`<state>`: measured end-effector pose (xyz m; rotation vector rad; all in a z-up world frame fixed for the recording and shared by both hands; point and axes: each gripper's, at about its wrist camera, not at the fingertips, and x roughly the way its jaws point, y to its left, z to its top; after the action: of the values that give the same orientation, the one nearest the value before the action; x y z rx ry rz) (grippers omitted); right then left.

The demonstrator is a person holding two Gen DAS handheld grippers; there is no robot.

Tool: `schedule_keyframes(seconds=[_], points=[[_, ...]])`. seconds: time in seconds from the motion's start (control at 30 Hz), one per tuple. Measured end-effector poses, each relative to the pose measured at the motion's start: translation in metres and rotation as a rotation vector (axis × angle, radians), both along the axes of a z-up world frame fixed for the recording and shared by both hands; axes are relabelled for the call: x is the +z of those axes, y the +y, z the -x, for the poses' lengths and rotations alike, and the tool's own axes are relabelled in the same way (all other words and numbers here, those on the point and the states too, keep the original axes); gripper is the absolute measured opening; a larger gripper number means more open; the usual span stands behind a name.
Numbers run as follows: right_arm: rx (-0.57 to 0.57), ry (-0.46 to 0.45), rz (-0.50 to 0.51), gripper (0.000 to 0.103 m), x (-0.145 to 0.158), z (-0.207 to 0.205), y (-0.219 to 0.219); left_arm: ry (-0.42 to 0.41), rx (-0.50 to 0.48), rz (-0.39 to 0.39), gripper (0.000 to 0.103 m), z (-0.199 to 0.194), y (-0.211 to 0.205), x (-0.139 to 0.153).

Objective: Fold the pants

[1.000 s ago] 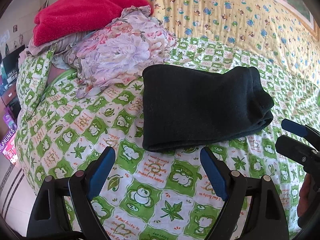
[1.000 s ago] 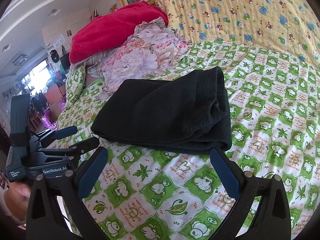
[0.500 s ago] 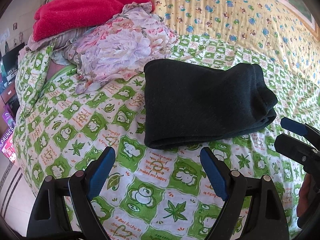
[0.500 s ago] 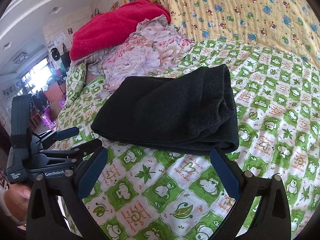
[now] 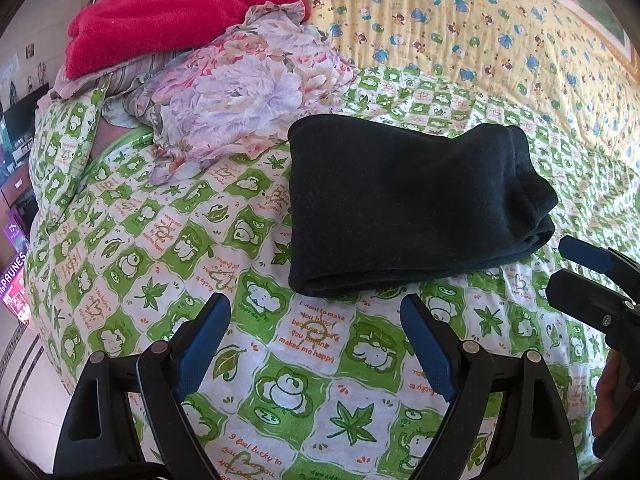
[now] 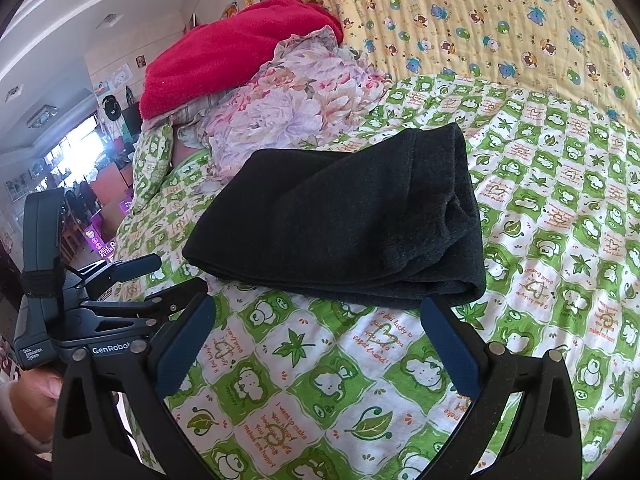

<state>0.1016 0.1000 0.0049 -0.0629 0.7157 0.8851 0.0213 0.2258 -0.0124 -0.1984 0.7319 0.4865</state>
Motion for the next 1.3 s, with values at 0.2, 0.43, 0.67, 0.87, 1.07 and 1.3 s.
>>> schedule_keyframes(seconds=[0.2, 0.43, 0.67, 0.87, 1.07, 1.3], points=[[0.0, 0.001, -0.001, 0.102, 0.0, 0.0, 0.0, 0.001, -0.001, 0.0, 0.087, 0.0, 0.0, 0.0], [-0.001, 0.001, -0.001, 0.102, 0.0, 0.0, 0.001, 0.0, -0.001, 0.002, 0.087, 0.0, 0.0, 0.0], [0.001, -0.003, -0.001, 0.102, 0.0, 0.0, 0.001, 0.0, -0.003, -0.004, 0.087, -0.001, -0.001, 0.0], [-0.001, -0.006, -0.004, 0.102, 0.001, 0.0, 0.001, -0.012, -0.004, -0.011, 0.087, -0.001, 0.001, 0.004], [-0.016, -0.018, -0.019, 0.102, 0.008, -0.003, 0.0, -0.044, -0.011, -0.032, 0.087, -0.006, 0.001, 0.012], [-0.038, -0.029, -0.032, 0.102, 0.014, -0.008, -0.001, -0.05, -0.027, -0.036, 0.087, -0.014, 0.003, 0.016]])
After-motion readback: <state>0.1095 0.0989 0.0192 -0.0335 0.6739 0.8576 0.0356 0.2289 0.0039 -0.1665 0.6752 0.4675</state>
